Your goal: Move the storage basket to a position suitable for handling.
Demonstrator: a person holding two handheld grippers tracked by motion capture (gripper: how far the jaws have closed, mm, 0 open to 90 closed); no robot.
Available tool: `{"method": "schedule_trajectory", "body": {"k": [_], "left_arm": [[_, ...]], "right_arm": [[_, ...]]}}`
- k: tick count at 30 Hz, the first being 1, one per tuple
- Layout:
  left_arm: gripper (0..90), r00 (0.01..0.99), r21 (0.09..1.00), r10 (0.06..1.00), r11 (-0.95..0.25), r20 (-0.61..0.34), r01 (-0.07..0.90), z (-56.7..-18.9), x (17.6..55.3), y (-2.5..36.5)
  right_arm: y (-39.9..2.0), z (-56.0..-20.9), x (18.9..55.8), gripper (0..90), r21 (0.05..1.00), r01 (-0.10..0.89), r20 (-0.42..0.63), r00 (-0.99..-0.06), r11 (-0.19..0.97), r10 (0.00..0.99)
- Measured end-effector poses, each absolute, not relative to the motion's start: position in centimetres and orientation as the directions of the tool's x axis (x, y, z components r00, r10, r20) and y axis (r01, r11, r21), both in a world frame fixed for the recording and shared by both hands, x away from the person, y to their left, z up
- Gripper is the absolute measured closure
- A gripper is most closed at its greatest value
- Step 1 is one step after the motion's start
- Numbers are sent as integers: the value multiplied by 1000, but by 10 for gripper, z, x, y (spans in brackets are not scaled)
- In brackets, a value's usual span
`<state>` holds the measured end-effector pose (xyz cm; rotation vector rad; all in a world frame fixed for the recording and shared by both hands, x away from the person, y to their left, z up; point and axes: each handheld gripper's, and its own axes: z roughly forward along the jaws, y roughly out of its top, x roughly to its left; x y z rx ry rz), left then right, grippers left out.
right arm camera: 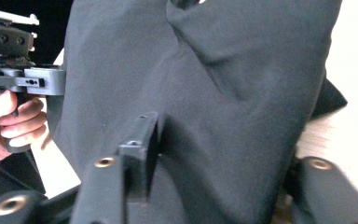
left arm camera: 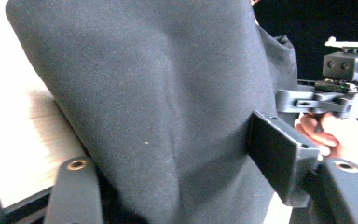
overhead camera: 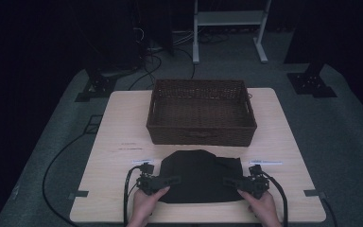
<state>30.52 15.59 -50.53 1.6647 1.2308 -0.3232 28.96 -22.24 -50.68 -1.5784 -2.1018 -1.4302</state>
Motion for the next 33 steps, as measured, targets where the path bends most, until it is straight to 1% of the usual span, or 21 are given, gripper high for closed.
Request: {"method": "schedule_trajectory", "body": {"k": [1, 2, 3, 5, 6, 7, 8, 11, 12, 13, 14, 19, 23, 28, 33], "left_arm": [[379, 454, 554, 568, 5, -687, 833, -505, 306, 154], [379, 455, 552, 567, 0, -687, 834, -505, 307, 153], [386, 459, 552, 565, -6, -686, 834, -505, 309, 151], [427, 468, 551, 558, -22, -685, 834, -506, 310, 150], [448, 468, 551, 558, -22, -685, 834, -506, 310, 150], [448, 471, 553, 554, -24, -686, 833, -507, 310, 150], [530, 481, 555, 541, -31, -690, 831, -507, 309, 151], [550, 481, 555, 530, -24, -698, 832, -509, 309, 151], [554, 480, 551, 518, -19, -708, 834, -510, 309, 151], [571, 479, 543, 485, -10, -732, 840, -514, 309, 153], [579, 479, 542, 481, -11, -734, 840, -514, 309, 153], [650, 504, 564, 462, -9, -730, 825, -512, 307, 154], [710, 504, 561, 435, 3, -746, 828, -512, 307, 158], [734, 500, 556, 411, 20, -762, 831, -513, 307, 161], [759, 506, 561, 388, 36, -770, 827, -510, 306, 163]], "right_arm": [[-221, -507, 290, 559, 585, 811, 608, -434, -5, 665], [-221, -507, 290, 559, 585, 811, 608, -434, -5, 665], [-221, -508, 290, 579, 586, 810, 606, -437, -2, 665], [-221, -508, 290, 625, 586, 811, 603, -438, 3, 667], [-221, -508, 290, 625, 586, 811, 603, -438, 3, 667], [-222, -509, 290, 642, 584, 812, 605, -437, 2, 665], [-223, -510, 290, 680, 583, 813, 611, -440, 3, 658], [-225, -511, 291, 703, 575, 818, 627, -438, -3, 644], [-226, -512, 291, 710, 574, 819, 632, -439, -5, 639], [-228, -512, 291, 725, 572, 820, 639, -443, -4, 629], [-229, -512, 291, 733, 572, 821, 642, -444, -4, 625], [-231, -511, 290, 755, 579, 815, 653, -454, -13, 606], [-233, -511, 289, 761, 580, 815, 666, -457, -24, 590], [-236, -508, 287, 767, 587, 809, 685, -472, -35, 555], [-237, -507, 286, 768, 578, 815, 706, -469, -48, 530]]}}
